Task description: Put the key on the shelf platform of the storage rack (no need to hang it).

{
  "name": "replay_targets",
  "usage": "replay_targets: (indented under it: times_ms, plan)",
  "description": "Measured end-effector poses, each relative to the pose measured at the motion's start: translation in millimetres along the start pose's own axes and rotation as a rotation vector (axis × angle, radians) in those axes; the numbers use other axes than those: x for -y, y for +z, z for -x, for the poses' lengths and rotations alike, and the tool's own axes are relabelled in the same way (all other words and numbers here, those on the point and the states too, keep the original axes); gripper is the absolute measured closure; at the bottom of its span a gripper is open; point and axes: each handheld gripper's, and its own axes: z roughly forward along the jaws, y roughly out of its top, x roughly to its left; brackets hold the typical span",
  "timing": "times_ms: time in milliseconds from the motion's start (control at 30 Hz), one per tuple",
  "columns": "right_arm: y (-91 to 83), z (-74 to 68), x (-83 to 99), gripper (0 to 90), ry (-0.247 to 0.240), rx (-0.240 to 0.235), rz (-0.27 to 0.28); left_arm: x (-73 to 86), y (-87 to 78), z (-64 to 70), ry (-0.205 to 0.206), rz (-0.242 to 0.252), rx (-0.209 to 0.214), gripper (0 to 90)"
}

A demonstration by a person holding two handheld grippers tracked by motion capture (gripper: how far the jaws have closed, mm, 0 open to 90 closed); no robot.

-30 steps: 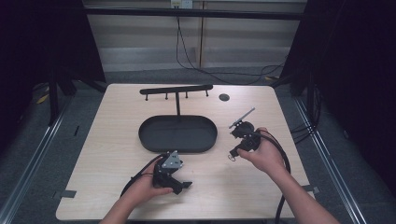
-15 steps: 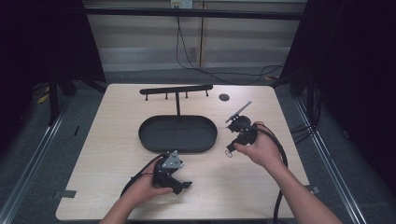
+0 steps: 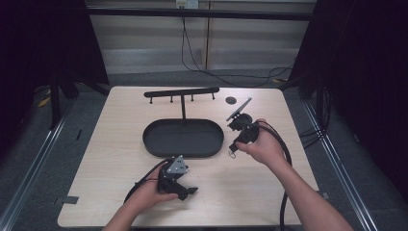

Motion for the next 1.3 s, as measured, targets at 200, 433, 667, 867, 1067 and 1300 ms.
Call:
replay_targets:
  times_ms: [200, 433, 667, 867, 1067, 1300]
  plan:
    - [-2.3, -1.1, -6.8, 68.6, 0.0, 0.001, -0.005, -0.1, -0.1, 0.0, 0.0, -0.001, 0.0, 13.6]
    - [-4.8, -1.5, -14.9, 68.6, -0.006, 0.003, -0.006, -0.1, -0.1, -0.1, 0.0, -0.001, 0.002, 13.5]
    - [-3.5, -4.2, -23.4, 68.6, -0.011, 0.0, -0.009, 0.0, -0.1, 0.1, -0.002, -0.002, 0.002, 13.5]
    - [-2.8, -6.3, -30.2, 68.6, -0.015, 0.0, -0.009, 0.0, 0.0, 0.1, -0.001, 0.0, 0.0, 13.5]
    - [0.6, -6.2, -35.4, 68.6, -0.01, -0.002, -0.01, 0.0, 0.1, 0.1, -0.001, 0.001, 0.0, 13.5]
    - [-1.0, -5.8, -42.2, 68.6, -0.009, 0.002, -0.001, -0.1, -0.2, 0.1, -0.003, -0.001, 0.003, 13.5]
